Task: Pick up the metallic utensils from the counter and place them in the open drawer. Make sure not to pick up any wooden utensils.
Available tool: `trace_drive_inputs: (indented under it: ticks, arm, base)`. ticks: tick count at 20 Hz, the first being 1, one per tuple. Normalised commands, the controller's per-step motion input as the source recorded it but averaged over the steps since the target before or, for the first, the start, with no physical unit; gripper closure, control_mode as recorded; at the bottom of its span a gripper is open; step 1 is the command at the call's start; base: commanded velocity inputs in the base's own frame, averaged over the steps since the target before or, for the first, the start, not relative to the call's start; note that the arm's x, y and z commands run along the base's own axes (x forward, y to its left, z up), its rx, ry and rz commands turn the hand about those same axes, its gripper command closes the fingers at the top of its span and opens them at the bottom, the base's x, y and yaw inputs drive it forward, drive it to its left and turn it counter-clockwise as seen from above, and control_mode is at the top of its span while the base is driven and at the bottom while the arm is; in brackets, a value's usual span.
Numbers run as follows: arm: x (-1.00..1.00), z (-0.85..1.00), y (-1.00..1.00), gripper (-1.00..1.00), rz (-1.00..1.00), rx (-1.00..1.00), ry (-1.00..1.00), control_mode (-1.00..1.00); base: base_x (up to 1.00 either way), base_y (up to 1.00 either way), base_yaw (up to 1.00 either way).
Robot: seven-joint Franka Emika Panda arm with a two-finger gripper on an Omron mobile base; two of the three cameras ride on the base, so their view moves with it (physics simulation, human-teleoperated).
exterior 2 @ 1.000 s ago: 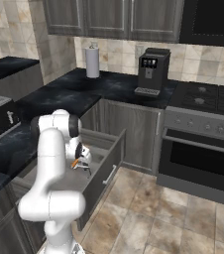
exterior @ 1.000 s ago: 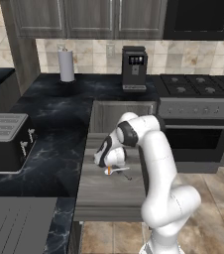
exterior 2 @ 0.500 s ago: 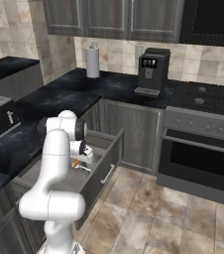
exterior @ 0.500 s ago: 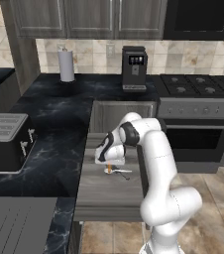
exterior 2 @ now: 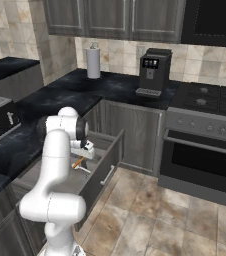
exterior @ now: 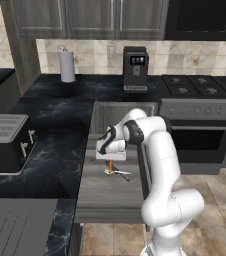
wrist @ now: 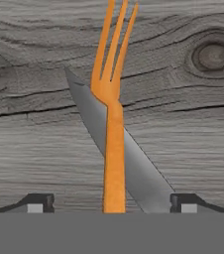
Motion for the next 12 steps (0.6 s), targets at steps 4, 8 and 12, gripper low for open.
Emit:
trace_drive_inputs:
  ticks: [4,8,12]
  arm:
    - [-0.3,0.7,0.0,-1.0,-0.03,0.0,0.02,-1.0]
    - [-0.49,0.69,0.0,-1.0,-0.05,0.0,0.06,-1.0]
    - [-0.83,0.63,0.0,-1.0,-0.05,0.0,0.05,-1.0]
  base:
    - [0.0,0.0,0.0]
    - [0.0,0.0,0.0]
    - [0.0,0.0,0.0]
